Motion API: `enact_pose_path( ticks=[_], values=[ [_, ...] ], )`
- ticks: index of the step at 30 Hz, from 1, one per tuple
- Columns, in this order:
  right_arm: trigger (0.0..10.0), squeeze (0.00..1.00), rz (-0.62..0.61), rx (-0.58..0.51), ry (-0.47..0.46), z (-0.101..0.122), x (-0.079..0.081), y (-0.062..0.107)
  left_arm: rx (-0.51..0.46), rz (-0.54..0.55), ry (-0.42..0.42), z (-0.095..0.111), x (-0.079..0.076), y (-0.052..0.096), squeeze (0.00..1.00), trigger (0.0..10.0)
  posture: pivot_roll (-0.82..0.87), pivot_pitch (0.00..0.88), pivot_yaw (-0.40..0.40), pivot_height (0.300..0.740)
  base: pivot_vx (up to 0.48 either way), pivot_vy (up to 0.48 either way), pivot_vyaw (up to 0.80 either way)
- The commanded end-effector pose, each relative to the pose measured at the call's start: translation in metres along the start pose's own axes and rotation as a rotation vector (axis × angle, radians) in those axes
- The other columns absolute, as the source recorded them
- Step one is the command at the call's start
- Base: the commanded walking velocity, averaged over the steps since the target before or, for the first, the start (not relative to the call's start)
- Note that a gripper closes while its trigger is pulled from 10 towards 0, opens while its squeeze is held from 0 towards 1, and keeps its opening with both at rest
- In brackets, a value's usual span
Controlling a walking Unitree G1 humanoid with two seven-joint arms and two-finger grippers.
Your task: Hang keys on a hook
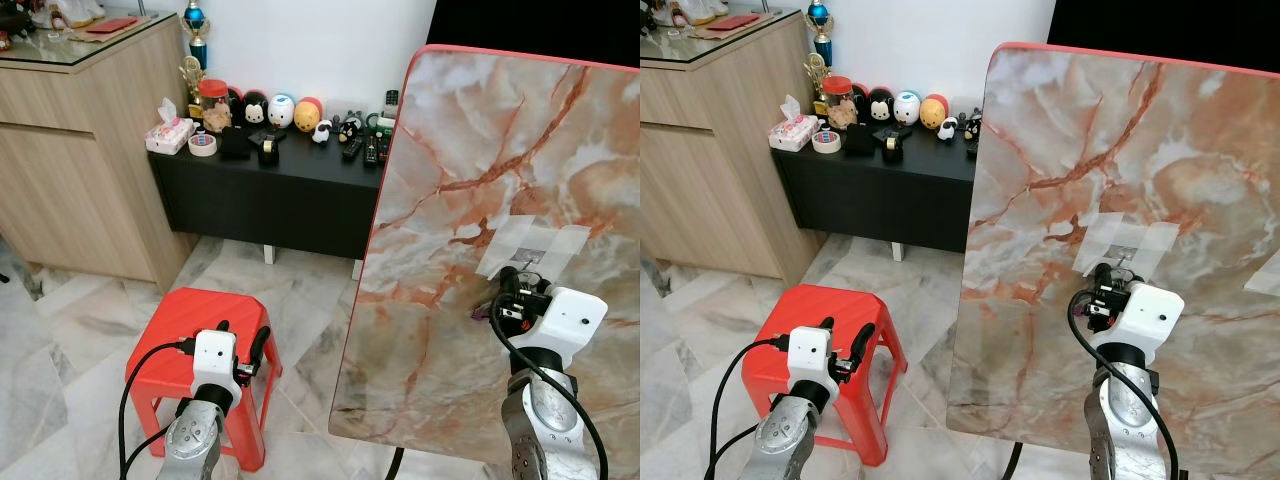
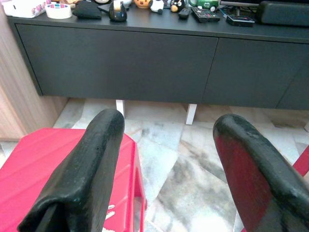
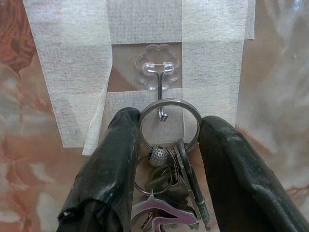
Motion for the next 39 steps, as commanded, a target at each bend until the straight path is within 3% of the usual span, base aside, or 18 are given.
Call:
enact_pose_path(
  ticks=[1,15,16,17,18,19,38,39],
  values=[
    [10.0,0.0,0.0,0.027,0.007,-0.004,-0.002,-0.002,-0.007,-0.017,-0.017,0.001,-0.003,0.0,0.0,10.0,0.01,0.011,-0.101,0.74,0.0,0.0,0.0],
    [10.0,0.0,0.034,0.071,0.015,-0.011,0.002,-0.002,-0.006,-0.016,-0.02,0.001,-0.003,0.0,0.0,10.0,0.01,0.012,-0.101,0.74,0.0,0.0,0.0],
    [10.0,0.11,0.036,0.072,0.014,-0.012,0.002,-0.002,-0.006,-0.016,-0.02,0.001,-0.003,0.0,0.0,10.0,0.01,0.012,-0.101,0.74,0.0,0.0,0.0],
    [10.0,0.11,0.037,0.072,0.013,-0.012,0.002,-0.002,-0.006,-0.016,-0.02,0.001,-0.003,0.0,0.0,10.0,0.01,0.012,-0.101,0.74,0.0,0.0,0.0],
    [10.0,0.97,0.044,0.071,0.011,-0.011,0.003,-0.002,-0.006,-0.016,-0.02,0.001,-0.002,0.0,0.0,10.0,0.01,0.012,-0.101,0.74,0.0,0.0,0.0],
    [10.0,1.0,0.046,0.069,0.01,-0.011,0.003,-0.002,-0.006,-0.015,-0.021,0.001,-0.002,0.0,0.0,10.0,0.01,0.012,-0.101,0.74,0.0,0.0,0.0],
    [10.0,1.0,0.046,0.021,-0.013,0.001,0.004,0.003,-0.002,-0.018,-0.021,0.0,-0.003,0.001,0.0,10.0,0.01,0.015,-0.099,0.74,0.0,0.0,0.0],
    [10.0,0.06,0.048,0.019,-0.013,0.001,0.004,0.004,-0.001,-0.018,-0.021,0.0,-0.003,0.002,0.0,10.0,0.01,0.017,-0.1,0.74,0.0,0.0,0.0]
  ],
)
Point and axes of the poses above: a point about 5 cm out from each wrist's last joint towards the gripper, its own y axis pointing back from the gripper into the wrist, its own z axis along the axis of the wrist's last joint, x = y × z, the point moved 4 cm from there along -y, pointing out of the wrist towards the gripper, and after that the axes turned 3 degrees about y, right-handed, at the moved point
